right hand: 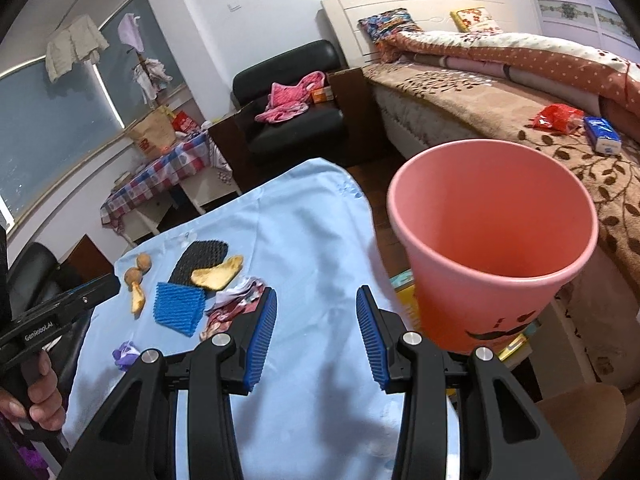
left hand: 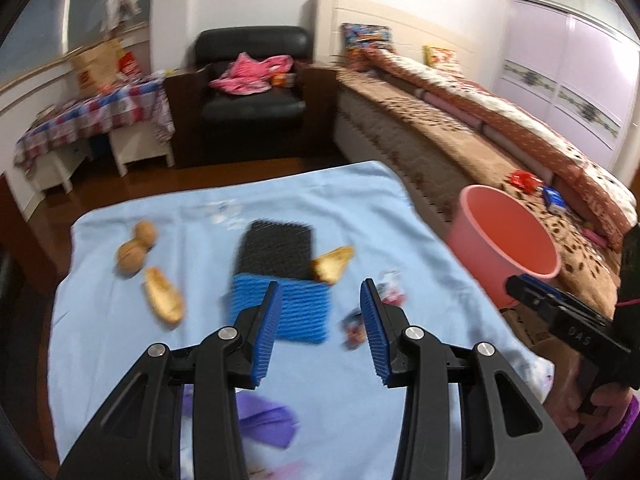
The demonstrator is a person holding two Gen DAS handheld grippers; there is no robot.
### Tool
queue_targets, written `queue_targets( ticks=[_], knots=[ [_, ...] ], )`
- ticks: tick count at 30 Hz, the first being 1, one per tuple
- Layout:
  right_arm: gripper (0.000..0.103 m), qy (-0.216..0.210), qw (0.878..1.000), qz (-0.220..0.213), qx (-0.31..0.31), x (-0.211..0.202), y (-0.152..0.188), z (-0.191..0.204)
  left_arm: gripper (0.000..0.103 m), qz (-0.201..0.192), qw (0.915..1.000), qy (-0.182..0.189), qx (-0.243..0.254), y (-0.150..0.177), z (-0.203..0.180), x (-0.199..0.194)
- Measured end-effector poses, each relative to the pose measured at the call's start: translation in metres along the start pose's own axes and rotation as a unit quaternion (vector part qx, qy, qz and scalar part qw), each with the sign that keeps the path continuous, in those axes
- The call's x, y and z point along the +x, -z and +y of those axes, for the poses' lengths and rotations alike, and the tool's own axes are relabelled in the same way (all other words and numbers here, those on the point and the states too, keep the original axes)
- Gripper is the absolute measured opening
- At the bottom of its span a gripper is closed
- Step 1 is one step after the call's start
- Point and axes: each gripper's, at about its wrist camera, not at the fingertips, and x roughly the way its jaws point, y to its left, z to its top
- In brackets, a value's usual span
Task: Collect trash
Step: 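Move both open tools back over the table, then grasp the purple string-tied bundle with the left tool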
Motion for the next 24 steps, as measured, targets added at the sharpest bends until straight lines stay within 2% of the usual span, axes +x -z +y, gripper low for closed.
queue_targets(
  ticks=[7,15,17,21,22,23,24],
  knots=[
    [0.041,-0.016,0.999,0.019,-0.026,0.011,0.008,0.016,0.041,0.049,0.9973,-0.034,-0.043,0.026,0.041,0.0],
    [0.041,-0.02,0.998,0.035,-0.041,0.019,0.016,0.023,0.041,0.107,0.9919,-0.056,-0.039,0.062,0.059,-0.005],
    [0.041,-0.022,0.998,0.038,-0.039,0.021,0.016,0.022,0.041,0.12,0.9904,-0.044,-0.051,0.067,0.063,-0.004],
    [0.041,-0.025,0.998,0.044,-0.043,0.024,0.018,0.026,0.042,0.152,0.9845,0.005,-0.088,0.07,0.069,0.005],
    [0.041,-0.025,0.998,0.044,-0.045,0.024,0.019,0.027,0.043,0.166,0.9799,0.025,-0.108,0.071,0.07,0.01],
    [0.041,-0.025,0.998,0.043,-0.047,0.024,0.019,0.028,0.051,0.175,0.9761,0.035,-0.124,0.071,0.071,0.014],
    [0.041,-0.025,0.998,0.043,-0.048,0.023,0.019,0.029,0.053,0.18,0.9733,0.041,-0.137,0.071,0.072,0.018]
  ],
)
